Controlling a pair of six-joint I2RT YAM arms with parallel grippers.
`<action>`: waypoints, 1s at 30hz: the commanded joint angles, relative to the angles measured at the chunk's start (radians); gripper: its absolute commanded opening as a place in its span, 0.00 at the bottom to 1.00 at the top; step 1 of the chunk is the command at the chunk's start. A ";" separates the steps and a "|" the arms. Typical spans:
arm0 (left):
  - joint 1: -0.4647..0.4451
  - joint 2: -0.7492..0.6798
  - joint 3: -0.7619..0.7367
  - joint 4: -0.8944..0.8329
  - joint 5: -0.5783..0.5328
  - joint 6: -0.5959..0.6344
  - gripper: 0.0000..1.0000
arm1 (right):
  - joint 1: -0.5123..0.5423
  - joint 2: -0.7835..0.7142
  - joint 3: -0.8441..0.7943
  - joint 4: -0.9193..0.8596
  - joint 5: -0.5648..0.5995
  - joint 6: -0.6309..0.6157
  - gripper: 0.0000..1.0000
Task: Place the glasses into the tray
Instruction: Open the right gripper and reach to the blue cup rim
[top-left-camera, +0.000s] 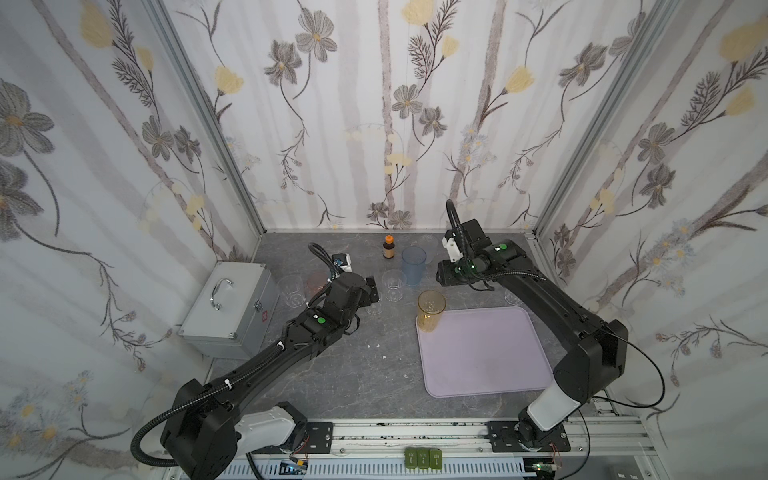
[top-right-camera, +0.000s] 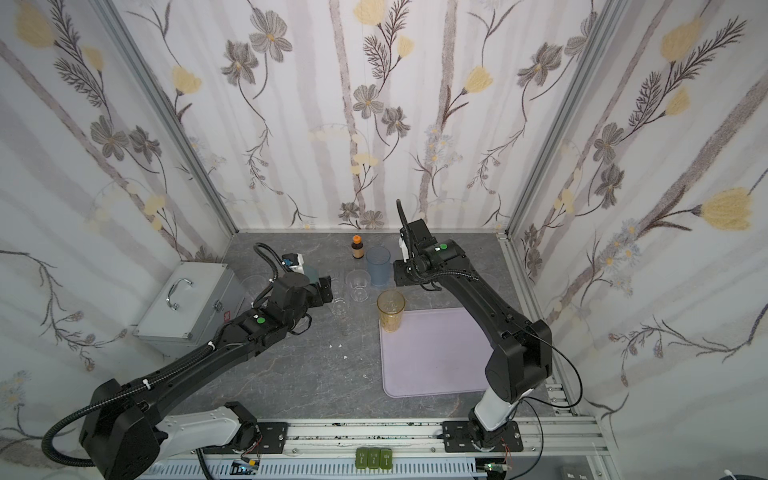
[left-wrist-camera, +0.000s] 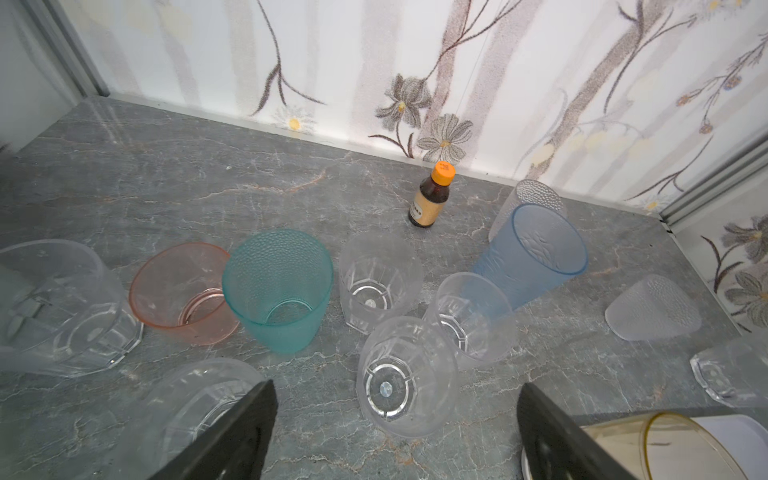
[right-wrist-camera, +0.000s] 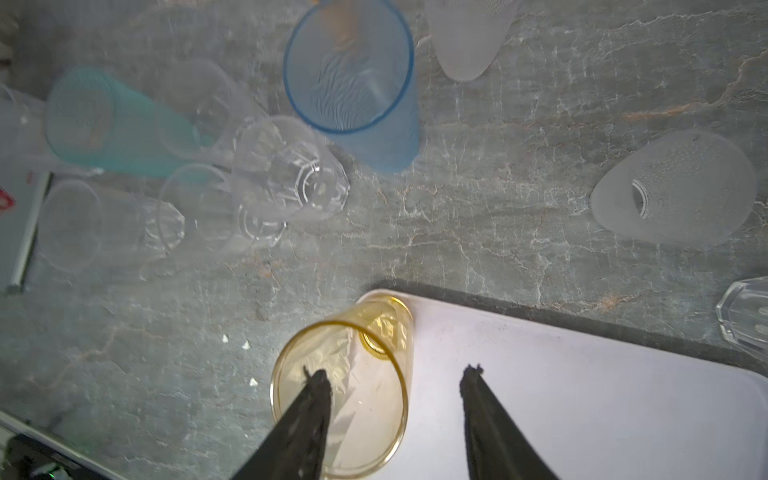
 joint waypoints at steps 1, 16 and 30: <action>0.006 0.000 -0.007 0.018 0.009 -0.062 0.94 | -0.029 0.061 0.042 0.169 -0.068 0.118 0.58; -0.048 0.083 0.035 0.027 0.048 -0.058 0.94 | -0.036 0.426 0.334 0.205 0.040 0.252 0.51; -0.059 0.132 0.073 0.041 0.080 -0.053 0.92 | -0.008 0.531 0.397 0.180 0.134 0.187 0.26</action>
